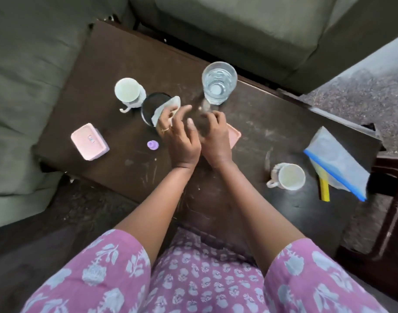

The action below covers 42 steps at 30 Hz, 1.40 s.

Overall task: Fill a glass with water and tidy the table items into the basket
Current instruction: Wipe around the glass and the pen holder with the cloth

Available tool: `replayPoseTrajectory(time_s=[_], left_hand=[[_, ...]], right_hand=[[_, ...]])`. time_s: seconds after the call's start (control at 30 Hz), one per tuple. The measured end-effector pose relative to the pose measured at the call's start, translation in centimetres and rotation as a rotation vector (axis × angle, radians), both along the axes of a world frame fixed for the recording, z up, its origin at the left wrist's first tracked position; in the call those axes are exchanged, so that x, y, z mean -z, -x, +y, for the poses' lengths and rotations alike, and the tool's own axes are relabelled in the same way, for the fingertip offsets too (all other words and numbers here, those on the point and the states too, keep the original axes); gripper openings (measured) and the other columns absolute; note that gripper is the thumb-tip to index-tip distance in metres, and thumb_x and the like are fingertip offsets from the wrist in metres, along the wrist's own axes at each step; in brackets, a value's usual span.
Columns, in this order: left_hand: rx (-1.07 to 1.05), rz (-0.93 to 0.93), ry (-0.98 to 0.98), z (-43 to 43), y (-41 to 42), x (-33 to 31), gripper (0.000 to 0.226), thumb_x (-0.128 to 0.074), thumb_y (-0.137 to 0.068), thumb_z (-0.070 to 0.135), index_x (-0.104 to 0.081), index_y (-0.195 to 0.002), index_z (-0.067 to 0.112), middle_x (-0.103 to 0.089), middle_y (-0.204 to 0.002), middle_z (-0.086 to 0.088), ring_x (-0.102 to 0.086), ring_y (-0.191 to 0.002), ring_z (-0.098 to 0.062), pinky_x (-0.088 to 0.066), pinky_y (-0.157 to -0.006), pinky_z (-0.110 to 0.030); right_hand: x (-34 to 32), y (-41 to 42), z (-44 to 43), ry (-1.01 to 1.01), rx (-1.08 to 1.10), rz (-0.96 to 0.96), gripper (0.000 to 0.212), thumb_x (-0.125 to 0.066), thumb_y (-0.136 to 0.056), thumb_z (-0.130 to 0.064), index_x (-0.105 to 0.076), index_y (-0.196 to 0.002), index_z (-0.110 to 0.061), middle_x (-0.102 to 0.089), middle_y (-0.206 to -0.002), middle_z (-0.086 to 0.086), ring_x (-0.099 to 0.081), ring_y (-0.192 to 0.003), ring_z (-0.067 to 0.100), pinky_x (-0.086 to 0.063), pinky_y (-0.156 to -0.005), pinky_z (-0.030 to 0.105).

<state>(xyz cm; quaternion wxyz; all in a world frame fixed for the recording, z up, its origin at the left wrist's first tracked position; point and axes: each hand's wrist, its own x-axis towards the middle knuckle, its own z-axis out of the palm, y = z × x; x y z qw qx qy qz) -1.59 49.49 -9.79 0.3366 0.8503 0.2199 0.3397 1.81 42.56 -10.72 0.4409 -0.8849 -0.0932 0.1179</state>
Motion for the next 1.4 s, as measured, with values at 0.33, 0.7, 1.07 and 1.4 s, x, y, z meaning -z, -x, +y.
replayPoseTrajectory(time_s=[0.33, 0.7, 1.07, 1.4], left_hand=[[-0.158, 0.02, 0.606, 7.6, 0.6, 1.8, 0.051, -0.042, -0.091, 0.022, -0.031, -0.131, -0.007, -0.044, -0.131, -0.015, -0.046, -0.119, -0.019, -0.041, -0.105, -0.033], [-0.152, -0.018, 0.584, 6.8, 0.1, 0.9, 0.041, -0.035, -0.094, 0.012, -0.032, -0.129, -0.009, -0.046, -0.123, -0.005, -0.052, -0.109, 0.003, -0.04, -0.094, -0.01], [-0.071, -0.116, 0.62, -1.0, -2.6, -2.7, 0.037, -0.033, -0.095, 0.017, -0.041, -0.12, -0.009, -0.061, -0.104, 0.007, -0.062, -0.097, -0.011, -0.049, -0.089, -0.039], [0.141, 0.119, 0.532, -4.9, -7.1, -1.8, 0.04, -0.048, -0.085, 0.005, -0.044, -0.125, -0.002, -0.054, -0.122, -0.009, -0.052, -0.113, -0.02, -0.041, -0.096, -0.022]], right_hand=[[1.3, 0.3, 5.7, -0.131, -0.077, 0.239, 0.113, -0.087, -0.059, -0.015, -0.015, -0.145, -0.001, -0.025, -0.15, 0.014, -0.024, -0.14, 0.022, -0.021, -0.115, 0.033], [0.2, -0.6, 6.0, -0.178, -0.08, 0.121, 0.072, -0.086, -0.058, -0.016, -0.048, -0.116, 0.001, -0.051, -0.112, 0.016, -0.047, -0.101, 0.014, -0.036, -0.078, 0.007], [-3.5, 0.0, -1.7, -0.244, 0.18, -0.05, 0.087, -0.085, -0.056, -0.021, -0.037, -0.125, 0.002, -0.047, -0.117, 0.012, -0.052, -0.11, 0.027, -0.045, -0.093, 0.034], [-2.9, -3.3, -9.2, -0.178, 0.458, -0.029, 0.088, -0.083, -0.057, -0.009, -0.035, -0.13, -0.007, -0.049, -0.107, -0.005, -0.052, -0.096, 0.013, -0.04, -0.077, 0.007]])
